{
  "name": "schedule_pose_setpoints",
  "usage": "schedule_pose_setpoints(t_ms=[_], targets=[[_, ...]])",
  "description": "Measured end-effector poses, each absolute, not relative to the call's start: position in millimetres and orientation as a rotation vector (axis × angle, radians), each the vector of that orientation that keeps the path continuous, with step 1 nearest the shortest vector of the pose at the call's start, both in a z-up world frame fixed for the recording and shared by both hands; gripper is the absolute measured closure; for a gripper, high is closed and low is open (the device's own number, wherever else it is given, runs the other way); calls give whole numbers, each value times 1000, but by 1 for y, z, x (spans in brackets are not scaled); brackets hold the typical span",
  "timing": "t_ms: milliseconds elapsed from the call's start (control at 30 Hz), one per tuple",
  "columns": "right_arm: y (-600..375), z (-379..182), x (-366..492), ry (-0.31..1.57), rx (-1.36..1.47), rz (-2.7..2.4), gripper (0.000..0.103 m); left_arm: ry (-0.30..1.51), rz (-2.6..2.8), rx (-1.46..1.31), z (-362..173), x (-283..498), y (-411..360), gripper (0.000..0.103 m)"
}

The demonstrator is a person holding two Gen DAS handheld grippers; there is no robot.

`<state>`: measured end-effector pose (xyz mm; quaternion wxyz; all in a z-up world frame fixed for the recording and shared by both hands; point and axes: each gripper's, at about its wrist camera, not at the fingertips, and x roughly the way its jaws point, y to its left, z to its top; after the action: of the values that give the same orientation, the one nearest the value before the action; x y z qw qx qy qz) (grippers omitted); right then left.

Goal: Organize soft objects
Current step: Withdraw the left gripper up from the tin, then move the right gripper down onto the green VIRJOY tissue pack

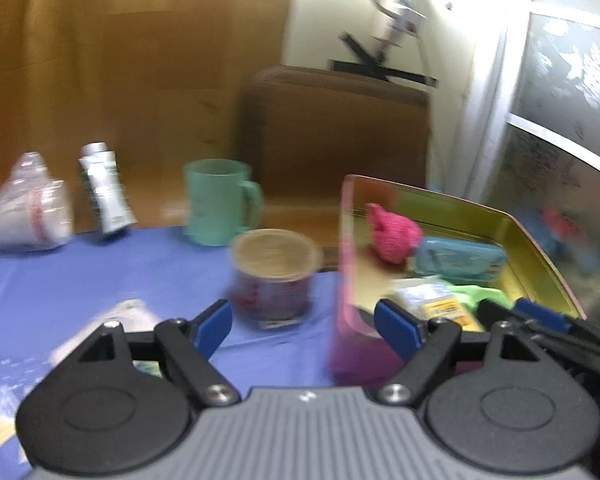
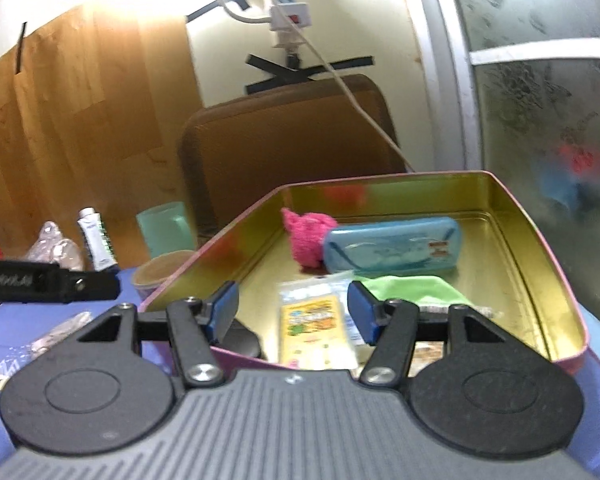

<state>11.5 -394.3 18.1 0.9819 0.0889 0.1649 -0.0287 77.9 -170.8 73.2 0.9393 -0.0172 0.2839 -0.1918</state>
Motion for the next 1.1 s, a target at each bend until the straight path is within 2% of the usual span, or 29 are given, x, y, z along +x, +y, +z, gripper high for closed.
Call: schedule_pose_setpoints(t_ms=[267, 500, 567, 767, 867, 1033, 1100], targets=[[-328, 31, 6, 318, 89, 107, 40, 627, -158, -164, 41, 86, -55, 22], [-252, 13, 35, 479, 20, 300, 40, 692, -117, -264, 12, 85, 1, 22], [-230, 4, 48, 533, -8, 326, 35, 693, -129, -272, 12, 85, 4, 22], [-194, -22, 84, 657, -72, 319, 33, 721, -234, -281, 17, 90, -5, 19], [-197, -24, 81, 652, -85, 327, 43, 744, -285, -272, 16, 93, -20, 13], [-214, -23, 59, 653, -36, 379, 44, 797, -369, -234, 8, 93, -55, 13], [-220, -23, 51, 650, -7, 394, 44, 825, -389, -219, 3, 91, -65, 18]])
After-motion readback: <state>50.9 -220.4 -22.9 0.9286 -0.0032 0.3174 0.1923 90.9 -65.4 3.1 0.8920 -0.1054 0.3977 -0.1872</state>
